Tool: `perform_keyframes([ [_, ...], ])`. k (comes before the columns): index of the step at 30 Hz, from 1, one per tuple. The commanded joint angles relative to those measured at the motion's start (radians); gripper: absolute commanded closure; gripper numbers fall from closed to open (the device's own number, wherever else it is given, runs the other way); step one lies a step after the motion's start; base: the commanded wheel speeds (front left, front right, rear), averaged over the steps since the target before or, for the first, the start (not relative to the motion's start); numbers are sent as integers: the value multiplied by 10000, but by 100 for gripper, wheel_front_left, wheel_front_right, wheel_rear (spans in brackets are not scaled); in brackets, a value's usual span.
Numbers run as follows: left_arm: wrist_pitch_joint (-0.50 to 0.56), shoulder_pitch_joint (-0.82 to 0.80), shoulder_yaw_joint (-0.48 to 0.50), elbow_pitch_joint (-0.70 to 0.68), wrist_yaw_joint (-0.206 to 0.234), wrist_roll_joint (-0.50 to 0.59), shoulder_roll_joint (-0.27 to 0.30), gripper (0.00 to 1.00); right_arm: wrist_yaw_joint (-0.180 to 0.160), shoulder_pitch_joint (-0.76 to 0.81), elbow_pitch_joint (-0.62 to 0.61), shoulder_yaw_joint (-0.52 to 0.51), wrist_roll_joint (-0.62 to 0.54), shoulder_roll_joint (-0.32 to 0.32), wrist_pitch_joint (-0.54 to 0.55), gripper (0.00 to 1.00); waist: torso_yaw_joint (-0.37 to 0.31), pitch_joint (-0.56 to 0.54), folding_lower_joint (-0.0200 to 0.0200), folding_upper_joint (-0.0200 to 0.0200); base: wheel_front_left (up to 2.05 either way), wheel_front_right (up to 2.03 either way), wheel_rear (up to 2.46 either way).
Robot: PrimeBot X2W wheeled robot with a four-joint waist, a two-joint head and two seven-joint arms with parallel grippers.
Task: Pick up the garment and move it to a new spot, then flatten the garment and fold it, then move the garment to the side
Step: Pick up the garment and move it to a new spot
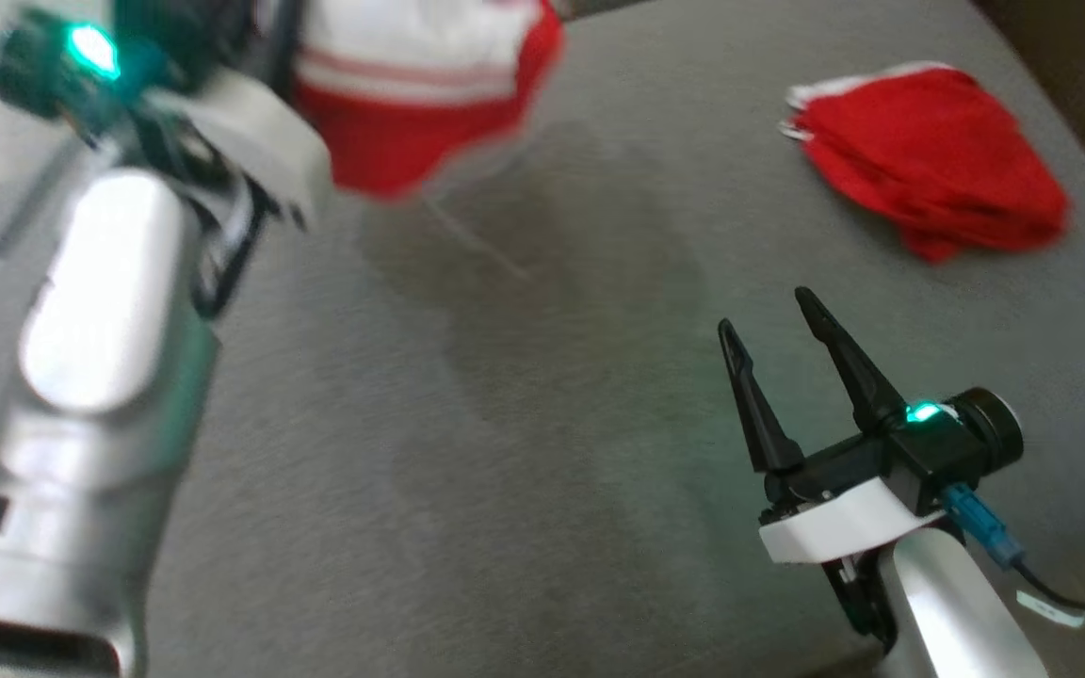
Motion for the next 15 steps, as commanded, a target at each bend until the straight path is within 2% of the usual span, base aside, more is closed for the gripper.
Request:
perform_keyframes([
  [1,12,-185,172,-355,-45,11,260,100,-7,-379,-376,209,-49,113,-22,0,-783,439,1,0,0,0,0],
  [5,-239,718,-264,153,8,-18,-22,100,-7,-447,-409,260,-17,170,-22,0,-1269,1023,1,0,0,0,0],
  [10,-1743,1771,-762,1025,135,110,-455,100,-7,-525,-468,403,233,193,-22,0,-1471,1553,1,0,0,0,0],
  [11,-2096,1950,-834,1179,125,73,-560,75,-7,-524,-472,424,288,194,-22,0,-1449,1592,1,0,0,0,0],
  [12,-2416,2098,-878,1332,145,46,-664,8,-7,-518,-470,429,323,194,-22,0,-1411,1618,1,0,0,0,0],
  [13,-2752,2212,-873,1468,244,30,-769,0,-7,-508,-460,413,352,195,-22,0,-1348,1621,1,0,0,0,0],
  [15,-3349,2417,-845,1741,476,10,-952,0,-7,-474,-422,388,396,196,-22,0,-1176,1550,1,0,0,0,0],
])
